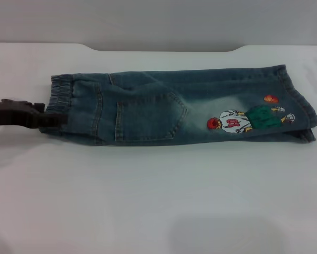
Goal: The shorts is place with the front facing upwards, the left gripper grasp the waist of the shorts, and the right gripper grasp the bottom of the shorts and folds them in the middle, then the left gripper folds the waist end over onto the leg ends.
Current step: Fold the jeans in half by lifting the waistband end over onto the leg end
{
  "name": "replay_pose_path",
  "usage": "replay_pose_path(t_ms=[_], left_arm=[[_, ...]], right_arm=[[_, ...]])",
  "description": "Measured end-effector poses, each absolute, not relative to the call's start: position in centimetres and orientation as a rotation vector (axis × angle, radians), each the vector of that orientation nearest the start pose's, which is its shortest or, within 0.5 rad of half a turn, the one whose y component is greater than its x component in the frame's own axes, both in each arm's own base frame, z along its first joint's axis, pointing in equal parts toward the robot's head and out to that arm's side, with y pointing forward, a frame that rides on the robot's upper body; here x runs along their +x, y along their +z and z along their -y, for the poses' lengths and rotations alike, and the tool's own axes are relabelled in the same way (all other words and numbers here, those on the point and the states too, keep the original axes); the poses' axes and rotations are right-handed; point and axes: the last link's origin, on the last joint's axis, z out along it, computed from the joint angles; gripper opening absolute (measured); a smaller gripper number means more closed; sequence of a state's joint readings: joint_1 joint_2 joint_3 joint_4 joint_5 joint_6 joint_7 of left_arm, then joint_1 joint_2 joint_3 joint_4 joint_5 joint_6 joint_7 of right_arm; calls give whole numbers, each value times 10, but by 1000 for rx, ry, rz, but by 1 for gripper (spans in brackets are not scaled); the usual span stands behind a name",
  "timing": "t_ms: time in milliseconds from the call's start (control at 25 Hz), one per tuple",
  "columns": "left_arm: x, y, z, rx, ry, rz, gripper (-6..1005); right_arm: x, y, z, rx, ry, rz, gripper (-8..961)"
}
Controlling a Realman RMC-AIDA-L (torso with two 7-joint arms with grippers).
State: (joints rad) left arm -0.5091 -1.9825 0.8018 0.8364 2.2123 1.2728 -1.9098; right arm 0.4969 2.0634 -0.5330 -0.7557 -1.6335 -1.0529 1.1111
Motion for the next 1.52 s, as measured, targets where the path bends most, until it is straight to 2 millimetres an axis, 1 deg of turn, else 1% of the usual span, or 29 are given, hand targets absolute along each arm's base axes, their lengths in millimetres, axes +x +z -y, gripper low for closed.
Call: replay_pose_path(t_ms=[200,320,360,720,1120,1520], left_arm=[[-306,75,-375,-2360,-183,1038,785],[-307,80,-376,-2353,-166,1037,785],[-309,80,-375,-2353,-137,1045,785],[-315,78,-370,-2356,-71,1079,784],[-314,67,-368,-2366,-72,1090,784],[-311,62,-368,-2372,-78,1091,783]], right_arm=[[303,104,-397,-1932,585,-441,336],[302,103,-397,-1937,587,-441,337],[302,102,-397,-1939,588,-442,337],[304,98,-396,-1943,592,-458,337],[303,98,-396,-1945,595,-457,337],[304,98,-395,-1944,596,-461,337]])
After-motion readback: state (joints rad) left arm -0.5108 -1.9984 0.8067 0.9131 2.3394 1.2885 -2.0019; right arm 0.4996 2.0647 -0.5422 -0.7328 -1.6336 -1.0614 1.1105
